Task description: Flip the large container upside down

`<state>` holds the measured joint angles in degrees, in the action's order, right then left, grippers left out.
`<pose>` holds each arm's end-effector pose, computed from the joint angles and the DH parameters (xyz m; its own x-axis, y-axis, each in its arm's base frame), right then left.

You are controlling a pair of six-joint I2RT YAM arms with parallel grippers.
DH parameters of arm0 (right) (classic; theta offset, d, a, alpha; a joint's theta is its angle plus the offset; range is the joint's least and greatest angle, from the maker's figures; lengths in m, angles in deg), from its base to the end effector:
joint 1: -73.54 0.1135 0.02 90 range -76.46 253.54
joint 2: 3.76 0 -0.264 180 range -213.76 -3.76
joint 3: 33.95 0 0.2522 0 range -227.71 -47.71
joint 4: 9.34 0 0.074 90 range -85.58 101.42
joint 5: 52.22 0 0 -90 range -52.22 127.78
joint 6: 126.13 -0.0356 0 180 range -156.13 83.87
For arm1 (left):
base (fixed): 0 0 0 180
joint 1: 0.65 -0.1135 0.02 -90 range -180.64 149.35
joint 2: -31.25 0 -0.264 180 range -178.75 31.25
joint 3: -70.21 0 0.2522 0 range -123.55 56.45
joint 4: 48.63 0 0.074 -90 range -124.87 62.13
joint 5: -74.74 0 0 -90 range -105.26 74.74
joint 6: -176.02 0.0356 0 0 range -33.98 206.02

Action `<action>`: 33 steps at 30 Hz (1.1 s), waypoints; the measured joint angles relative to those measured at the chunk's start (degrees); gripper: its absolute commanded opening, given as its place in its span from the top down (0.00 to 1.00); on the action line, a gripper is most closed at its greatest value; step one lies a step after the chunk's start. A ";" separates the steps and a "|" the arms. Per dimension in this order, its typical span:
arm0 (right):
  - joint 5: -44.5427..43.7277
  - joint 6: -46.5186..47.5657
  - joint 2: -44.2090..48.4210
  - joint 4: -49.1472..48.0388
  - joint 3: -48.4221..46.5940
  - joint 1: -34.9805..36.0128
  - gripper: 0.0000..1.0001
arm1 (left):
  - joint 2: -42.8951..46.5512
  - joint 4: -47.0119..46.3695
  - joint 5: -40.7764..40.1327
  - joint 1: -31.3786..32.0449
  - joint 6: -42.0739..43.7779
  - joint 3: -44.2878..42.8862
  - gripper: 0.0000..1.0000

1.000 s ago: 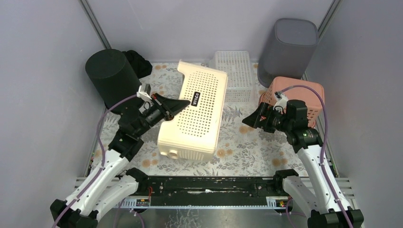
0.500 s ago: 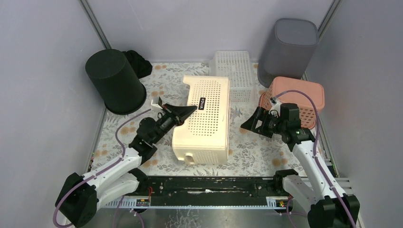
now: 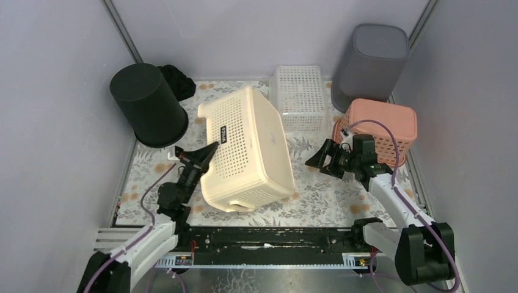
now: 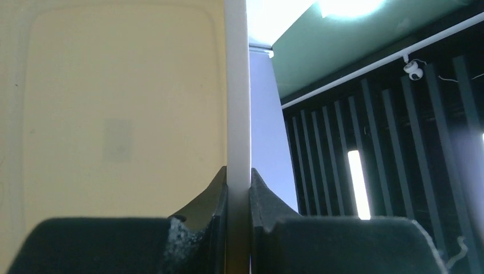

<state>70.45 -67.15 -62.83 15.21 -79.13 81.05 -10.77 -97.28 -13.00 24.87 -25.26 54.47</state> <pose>0.2062 0.0466 0.2148 -0.8009 0.3320 -0.4983 -0.1359 0.7097 0.6912 0.1360 -0.0665 0.2203 -0.5565 -0.7661 0.3216 0.1519 -0.4743 -0.8671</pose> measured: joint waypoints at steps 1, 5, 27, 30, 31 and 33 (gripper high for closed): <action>0.04 -0.31 -0.61 -0.92 0.13 0.11 0.09 | 2.40 1.55 1.11 -1.92 -0.42 0.57 1.00; 0.37 -1.05 -2.10 -3.61 0.22 0.70 0.09 | 13.14 11.28 6.80 -9.42 -1.20 1.46 1.00; 6.10 -4.24 -12.33 -14.84 -2.40 7.41 0.14 | 9.90 60.98 26.29 -22.62 32.04 -23.61 0.79; 6.49 -6.29 -15.61 -18.60 -2.86 9.97 0.15 | 7.02 63.01 25.68 -23.02 37.70 -25.38 0.80; 6.51 -6.71 -16.65 -19.45 -3.17 10.84 0.15 | 6.19 63.06 25.55 -23.41 38.95 -25.92 0.81; 6.43 -7.65 -19.19 -20.98 -4.46 13.40 0.15 | 5.31 62.73 25.66 -23.52 40.39 -26.12 0.85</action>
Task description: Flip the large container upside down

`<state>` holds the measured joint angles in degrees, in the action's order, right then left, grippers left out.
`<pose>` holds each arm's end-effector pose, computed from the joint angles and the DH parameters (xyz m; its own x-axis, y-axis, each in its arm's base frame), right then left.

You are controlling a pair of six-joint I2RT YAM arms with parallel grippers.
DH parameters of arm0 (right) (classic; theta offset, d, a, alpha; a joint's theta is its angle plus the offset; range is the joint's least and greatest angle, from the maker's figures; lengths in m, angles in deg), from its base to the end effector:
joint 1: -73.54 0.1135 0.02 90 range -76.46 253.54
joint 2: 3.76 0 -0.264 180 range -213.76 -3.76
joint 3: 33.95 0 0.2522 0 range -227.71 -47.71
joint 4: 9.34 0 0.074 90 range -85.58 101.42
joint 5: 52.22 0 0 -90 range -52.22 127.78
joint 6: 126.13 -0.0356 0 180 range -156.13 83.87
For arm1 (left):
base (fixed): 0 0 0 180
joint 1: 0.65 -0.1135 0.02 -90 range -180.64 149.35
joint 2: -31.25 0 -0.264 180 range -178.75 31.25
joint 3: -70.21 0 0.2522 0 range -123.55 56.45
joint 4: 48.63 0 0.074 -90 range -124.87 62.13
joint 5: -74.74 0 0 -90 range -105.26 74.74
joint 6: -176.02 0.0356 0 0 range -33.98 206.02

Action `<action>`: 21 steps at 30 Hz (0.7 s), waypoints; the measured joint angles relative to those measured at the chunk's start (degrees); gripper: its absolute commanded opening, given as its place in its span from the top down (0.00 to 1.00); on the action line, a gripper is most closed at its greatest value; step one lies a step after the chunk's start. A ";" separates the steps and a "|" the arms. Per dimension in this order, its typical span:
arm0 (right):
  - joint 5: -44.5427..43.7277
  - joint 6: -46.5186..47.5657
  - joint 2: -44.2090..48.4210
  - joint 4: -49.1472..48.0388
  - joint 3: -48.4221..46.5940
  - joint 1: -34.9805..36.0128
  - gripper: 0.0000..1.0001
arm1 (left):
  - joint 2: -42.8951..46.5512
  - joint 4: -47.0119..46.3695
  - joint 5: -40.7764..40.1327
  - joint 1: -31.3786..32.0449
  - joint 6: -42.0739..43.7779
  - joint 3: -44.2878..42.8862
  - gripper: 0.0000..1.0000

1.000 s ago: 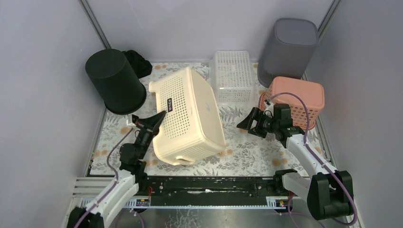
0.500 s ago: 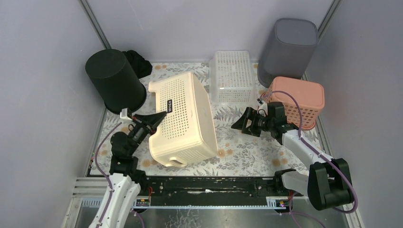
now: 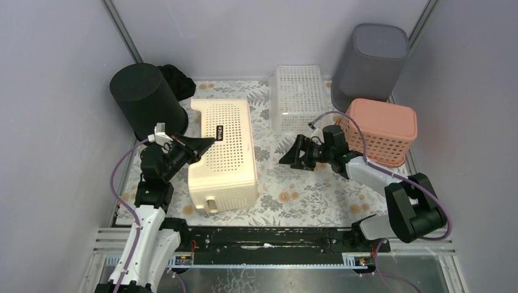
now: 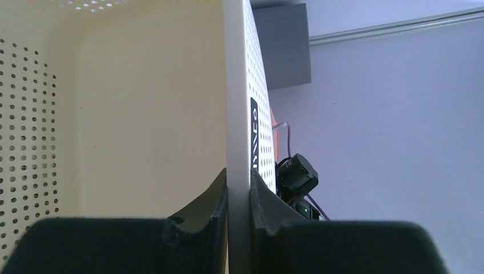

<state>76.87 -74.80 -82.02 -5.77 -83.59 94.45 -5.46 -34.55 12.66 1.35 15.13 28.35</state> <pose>0.2476 0.1186 0.1970 -0.8731 0.1856 -0.4509 -0.2945 0.5362 0.7911 0.1630 -0.0224 0.2776 -0.5167 -0.8174 -0.2547 0.0149 0.2889 -0.9572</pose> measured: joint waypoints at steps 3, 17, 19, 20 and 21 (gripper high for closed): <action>0.00 -0.90 -3.10 -2.12 -1.79 3.10 0.15 | -0.13 -2.62 0.81 -0.42 0.09 1.73 0.83; -1.14 -2.58 -2.93 -1.86 -3.52 4.66 0.14 | -9.73 -14.73 8.48 -0.72 -2.19 0.20 0.99; -2.19 -1.81 -0.55 1.16 -3.91 4.66 0.12 | -10.19 -13.49 8.83 -0.07 -2.89 -1.38 0.99; -2.64 -1.40 0.79 2.82 -4.28 4.66 0.12 | -10.47 -12.98 8.90 0.33 -3.30 -2.08 0.99; -3.30 -0.98 2.10 4.33 -4.72 4.66 0.12 | -11.04 -12.92 8.87 0.81 -4.00 -2.51 0.99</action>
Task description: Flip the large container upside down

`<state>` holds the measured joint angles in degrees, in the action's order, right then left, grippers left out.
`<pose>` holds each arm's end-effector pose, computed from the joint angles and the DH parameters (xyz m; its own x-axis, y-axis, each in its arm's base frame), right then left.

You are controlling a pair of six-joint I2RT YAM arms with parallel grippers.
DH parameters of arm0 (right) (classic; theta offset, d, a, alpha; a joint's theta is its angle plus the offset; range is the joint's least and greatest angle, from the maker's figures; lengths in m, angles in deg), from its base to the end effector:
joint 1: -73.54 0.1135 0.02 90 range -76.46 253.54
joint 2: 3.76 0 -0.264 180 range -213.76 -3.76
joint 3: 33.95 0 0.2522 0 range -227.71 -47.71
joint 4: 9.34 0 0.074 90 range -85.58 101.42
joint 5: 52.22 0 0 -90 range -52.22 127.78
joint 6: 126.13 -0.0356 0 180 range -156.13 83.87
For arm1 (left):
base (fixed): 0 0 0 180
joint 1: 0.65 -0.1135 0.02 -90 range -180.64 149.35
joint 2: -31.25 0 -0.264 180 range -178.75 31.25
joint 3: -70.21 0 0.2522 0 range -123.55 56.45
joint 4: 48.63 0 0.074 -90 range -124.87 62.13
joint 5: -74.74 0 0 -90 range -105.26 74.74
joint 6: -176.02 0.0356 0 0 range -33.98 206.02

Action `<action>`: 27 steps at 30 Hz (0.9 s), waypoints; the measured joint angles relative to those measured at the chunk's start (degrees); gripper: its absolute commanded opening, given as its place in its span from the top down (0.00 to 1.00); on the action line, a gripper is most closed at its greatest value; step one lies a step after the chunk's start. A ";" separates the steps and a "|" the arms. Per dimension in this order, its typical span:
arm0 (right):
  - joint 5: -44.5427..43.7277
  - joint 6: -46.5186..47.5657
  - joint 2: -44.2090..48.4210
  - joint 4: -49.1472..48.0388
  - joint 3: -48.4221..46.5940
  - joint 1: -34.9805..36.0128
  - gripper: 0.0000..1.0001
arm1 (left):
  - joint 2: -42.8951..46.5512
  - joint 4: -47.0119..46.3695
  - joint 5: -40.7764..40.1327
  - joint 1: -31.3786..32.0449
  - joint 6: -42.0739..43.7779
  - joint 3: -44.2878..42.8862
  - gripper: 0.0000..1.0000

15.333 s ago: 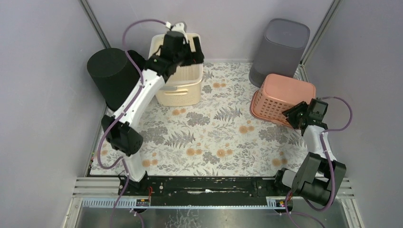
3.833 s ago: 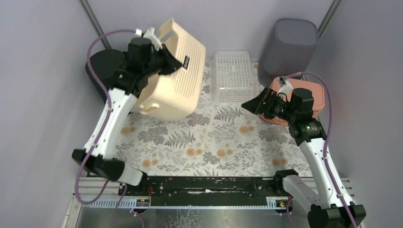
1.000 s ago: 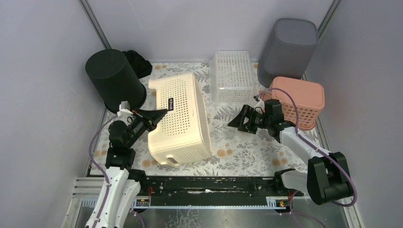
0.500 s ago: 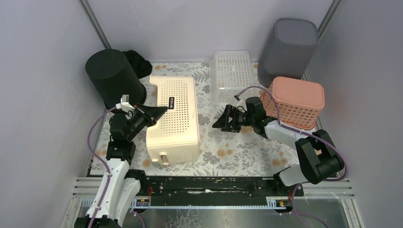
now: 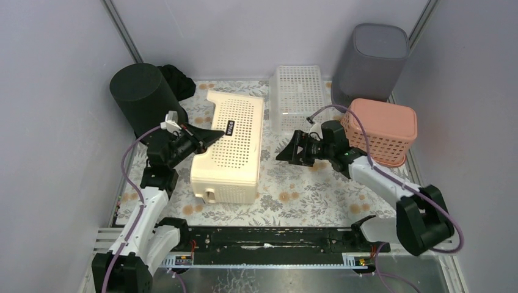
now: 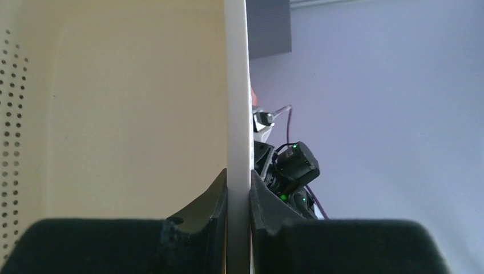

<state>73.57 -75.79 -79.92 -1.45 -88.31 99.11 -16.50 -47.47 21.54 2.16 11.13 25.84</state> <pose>0.2439 0.1398 0.2252 -0.8599 0.1625 -0.4839 -0.3372 0.5309 0.7774 0.1952 -0.0309 0.2859 -0.6343 -0.7428 -0.2141 0.0894 0.2046 -0.9748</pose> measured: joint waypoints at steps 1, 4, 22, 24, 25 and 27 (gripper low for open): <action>-0.63 0.46 1.53 1.64 -0.52 0.00 0.12 | -0.63 0.11 -0.09 0.87 -0.76 -0.52 0.99; -2.01 1.62 6.60 6.43 -2.36 -0.63 0.11 | -1.46 0.42 -0.70 4.42 -3.32 -1.64 0.99; -1.42 9.29 20.57 27.06 -9.05 -15.72 0.10 | -10.51 -3.45 -18.36 30.58 -12.87 -9.31 1.00; -1.73 10.23 20.57 28.20 -9.03 -16.15 0.12 | -12.22 -6.75 -20.72 33.55 -14.08 -9.14 1.00; -2.14 10.86 20.65 28.94 -8.85 -16.68 0.14 | -12.98 -8.85 -21.97 34.75 -14.73 -8.76 1.00; -2.19 11.45 21.00 29.05 -7.23 -18.64 0.18 | -14.58 -13.73 -24.52 36.52 -16.33 -7.41 1.00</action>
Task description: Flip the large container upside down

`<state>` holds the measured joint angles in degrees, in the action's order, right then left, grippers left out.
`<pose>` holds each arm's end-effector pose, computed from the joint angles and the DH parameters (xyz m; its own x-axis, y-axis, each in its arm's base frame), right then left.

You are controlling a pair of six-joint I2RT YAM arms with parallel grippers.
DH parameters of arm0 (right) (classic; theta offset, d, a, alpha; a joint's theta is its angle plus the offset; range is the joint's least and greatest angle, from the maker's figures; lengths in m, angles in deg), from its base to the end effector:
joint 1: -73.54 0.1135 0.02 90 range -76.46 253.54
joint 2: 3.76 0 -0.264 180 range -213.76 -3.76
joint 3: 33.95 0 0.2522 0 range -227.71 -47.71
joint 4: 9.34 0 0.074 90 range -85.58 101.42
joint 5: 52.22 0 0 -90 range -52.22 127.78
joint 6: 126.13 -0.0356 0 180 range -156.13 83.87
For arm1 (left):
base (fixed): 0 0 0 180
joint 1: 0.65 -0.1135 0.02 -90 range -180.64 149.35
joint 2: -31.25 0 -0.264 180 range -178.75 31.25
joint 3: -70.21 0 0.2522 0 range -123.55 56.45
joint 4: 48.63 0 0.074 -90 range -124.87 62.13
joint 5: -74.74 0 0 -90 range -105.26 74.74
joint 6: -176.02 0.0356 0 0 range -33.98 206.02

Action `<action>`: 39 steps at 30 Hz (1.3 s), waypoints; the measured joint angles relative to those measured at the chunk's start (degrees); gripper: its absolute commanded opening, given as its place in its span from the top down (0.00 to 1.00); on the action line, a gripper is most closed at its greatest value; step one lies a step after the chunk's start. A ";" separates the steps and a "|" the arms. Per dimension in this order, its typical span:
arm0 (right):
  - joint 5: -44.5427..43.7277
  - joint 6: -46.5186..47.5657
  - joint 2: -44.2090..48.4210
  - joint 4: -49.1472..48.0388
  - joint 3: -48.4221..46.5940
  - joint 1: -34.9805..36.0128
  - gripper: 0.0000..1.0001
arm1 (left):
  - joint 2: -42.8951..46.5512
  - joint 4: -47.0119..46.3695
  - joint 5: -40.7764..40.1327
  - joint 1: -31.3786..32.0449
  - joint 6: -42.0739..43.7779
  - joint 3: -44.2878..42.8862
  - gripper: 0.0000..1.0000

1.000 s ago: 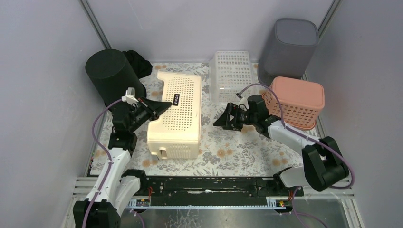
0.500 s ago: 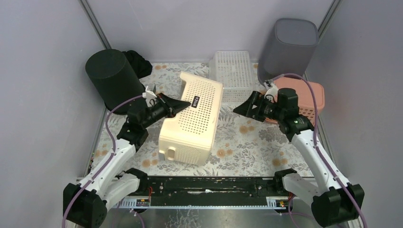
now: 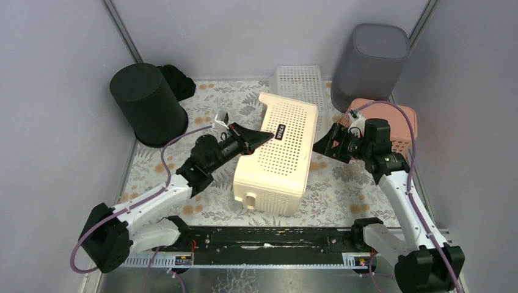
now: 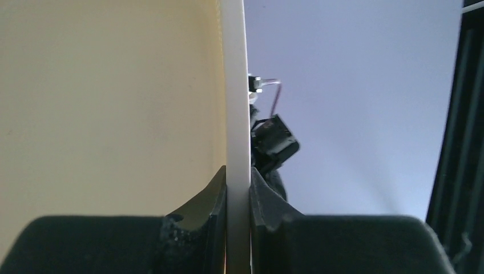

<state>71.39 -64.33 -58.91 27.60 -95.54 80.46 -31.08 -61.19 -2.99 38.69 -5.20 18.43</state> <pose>0.2052 0.0448 0.3058 -0.7152 0.3096 -0.6266 -0.2676 0.7069 0.6548 0.1917 -0.1669 0.3049 -0.7841 -0.6205 0.0138 0.0104 -0.0355 -0.9993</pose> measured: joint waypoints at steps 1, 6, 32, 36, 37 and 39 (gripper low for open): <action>0.37 0.09 0.33 -0.46 1.36 -1.03 0.21 | -0.96 -2.99 -1.25 0.94 -0.79 0.98 1.00; 3.67 -1.09 1.92 -2.95 11.82 -9.46 0.24 | -7.54 -18.47 -6.91 5.42 -4.98 5.38 1.00; 9.66 -3.08 -0.15 -7.87 13.29 -11.19 0.24 | -0.50 -51.93 1.62 -21.81 -14.82 36.96 0.58; 10.64 -3.63 -0.50 -9.05 13.29 -11.19 0.24 | 0.24 -40.44 10.34 -28.26 -9.40 31.87 0.56; 10.80 -3.80 -0.63 -9.29 13.29 -11.19 0.24 | 0.09 -36.89 12.33 -29.66 -7.56 30.08 0.56; 11.10 -4.09 -0.90 -9.79 13.29 -11.19 0.24 | -0.55 -29.53 15.85 -32.17 -2.97 26.25 0.55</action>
<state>82.49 -68.42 -59.81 17.81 -82.26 69.27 -31.62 -90.72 12.86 6.51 -8.17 44.68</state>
